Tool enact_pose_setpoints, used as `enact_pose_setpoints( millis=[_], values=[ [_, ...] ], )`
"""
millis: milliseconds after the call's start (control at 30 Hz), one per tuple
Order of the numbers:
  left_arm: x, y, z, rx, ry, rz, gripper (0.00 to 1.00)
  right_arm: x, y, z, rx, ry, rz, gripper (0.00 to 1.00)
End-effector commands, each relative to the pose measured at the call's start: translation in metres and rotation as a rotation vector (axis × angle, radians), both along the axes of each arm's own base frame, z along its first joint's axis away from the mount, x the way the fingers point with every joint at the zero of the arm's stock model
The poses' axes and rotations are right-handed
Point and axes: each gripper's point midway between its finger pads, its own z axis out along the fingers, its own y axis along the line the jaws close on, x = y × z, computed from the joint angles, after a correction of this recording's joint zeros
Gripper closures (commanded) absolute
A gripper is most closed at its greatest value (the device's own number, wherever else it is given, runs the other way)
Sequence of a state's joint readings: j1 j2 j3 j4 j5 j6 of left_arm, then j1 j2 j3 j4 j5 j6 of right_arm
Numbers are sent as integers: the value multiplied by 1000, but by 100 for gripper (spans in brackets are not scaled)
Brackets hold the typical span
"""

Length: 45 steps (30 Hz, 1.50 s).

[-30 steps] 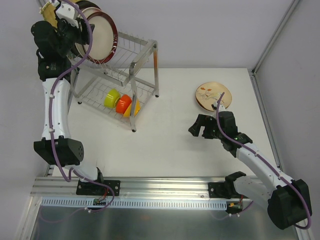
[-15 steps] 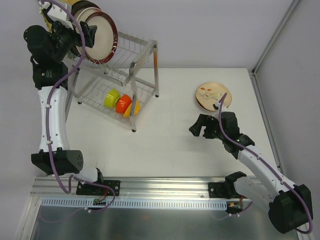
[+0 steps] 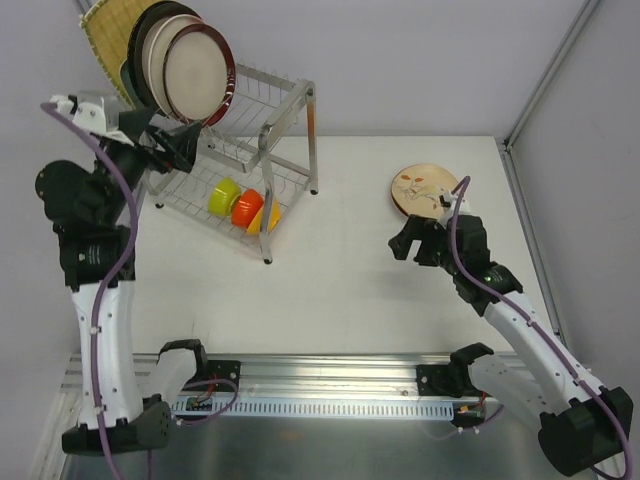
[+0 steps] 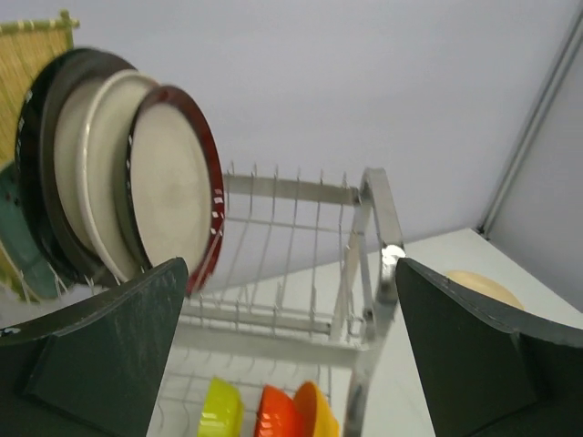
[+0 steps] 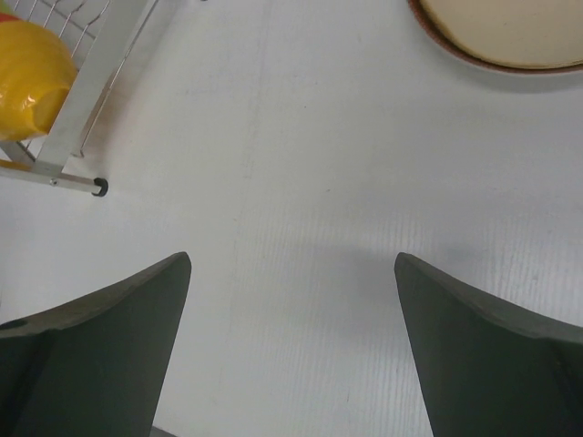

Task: Load the plates into the dish rack
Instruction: Grab a plate with the right arm

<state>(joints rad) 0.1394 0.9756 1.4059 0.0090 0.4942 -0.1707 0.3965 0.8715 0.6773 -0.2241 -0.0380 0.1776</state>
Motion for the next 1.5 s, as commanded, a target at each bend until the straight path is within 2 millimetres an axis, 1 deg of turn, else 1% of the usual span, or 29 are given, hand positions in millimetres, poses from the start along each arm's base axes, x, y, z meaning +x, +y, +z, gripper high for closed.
enact_pose_setpoints(
  millis=[0,33,67,100,167,267,300,333,400,500,533,567,600,733,800,833,867,900,967,1033,1100,1167,1200,1233,1267,1333,1367,1433,1467],
  values=[
    [-44,-9,-9,-103,-7,-32,1,14,-22,27,-46,-50,-128,0],
    [-44,-9,-32,-121,41,-32,1,16,-30,27,-72,-43,-170,0],
    [-50,-10,-43,-134,65,-30,1,18,-34,26,-86,-33,-195,0],
    [-68,-12,-47,-156,58,-31,1,22,-38,33,-88,-43,-224,0],
    [-71,-11,-86,-188,146,-13,1,25,-53,33,-123,-33,-304,0],
    [-89,-13,-129,-215,221,5,1,33,-68,38,-141,-32,-389,0],
    [-102,-17,-134,-211,210,-4,1,35,-72,36,-148,-20,-409,0],
    [-102,-17,-154,-217,257,1,1,38,-76,37,-146,-18,-430,0],
    [-112,-21,-182,-221,310,-9,1,45,-88,32,-131,3,-490,0],
    [-123,-27,-204,-219,337,-34,1,57,-104,28,-102,7,-553,2],
    [-122,-30,-219,-219,366,-48,1,61,-108,21,-103,27,-569,4],
    [-122,-32,-225,-222,375,-57,1,65,-118,20,-95,33,-599,5],
    [-125,-34,-230,-229,381,-72,1,69,-119,18,-87,42,-589,7],
    [-121,-39,-266,-229,457,-95,1,92,-143,-1,-129,73,-627,12],
    [-121,-43,-282,-224,486,-111,1,102,-145,-4,-116,79,-613,14],
    [-120,-42,-286,-223,493,-106,1,110,-146,-4,-100,70,-607,16],
    [-119,-42,-292,-227,505,-98,1,115,-148,-15,-97,97,-603,17],
    [-117,-40,-297,-232,519,-88,1,124,-143,-12,-83,87,-575,20],
    [-117,-39,-295,-224,512,-83,1,134,-157,-23,-85,122,-592,23],
    [-115,-36,-295,-223,510,-62,1,148,-165,-18,-81,109,-588,28],
    [-115,-35,-297,-217,518,-57,1,162,-166,-28,-68,125,-557,32],
    [-116,-36,-299,-221,526,-59,1,176,-173,-25,-76,113,-539,34],
    [-116,-35,-300,-222,528,-54,1,182,-173,-38,-84,144,-522,35],
    [-115,-35,-300,-223,528,-51,1,191,-180,-32,-96,129,-525,35],
    [-114,-34,-302,-224,533,-46,1,196,-177,-33,-80,138,-500,36],
    [-113,-32,-303,-225,541,-38,1,203,-180,-48,-69,176,-486,36],
    [-112,-32,-304,-224,545,-33,1,210,-182,-44,-67,165,-482,37],
    [-112,-32,-305,-225,550,-34,1,214,-186,-56,-71,196,-477,39],
    [-112,-32,-304,-224,547,-36,1,219,-187,-54,-78,190,-469,39]
  ],
)
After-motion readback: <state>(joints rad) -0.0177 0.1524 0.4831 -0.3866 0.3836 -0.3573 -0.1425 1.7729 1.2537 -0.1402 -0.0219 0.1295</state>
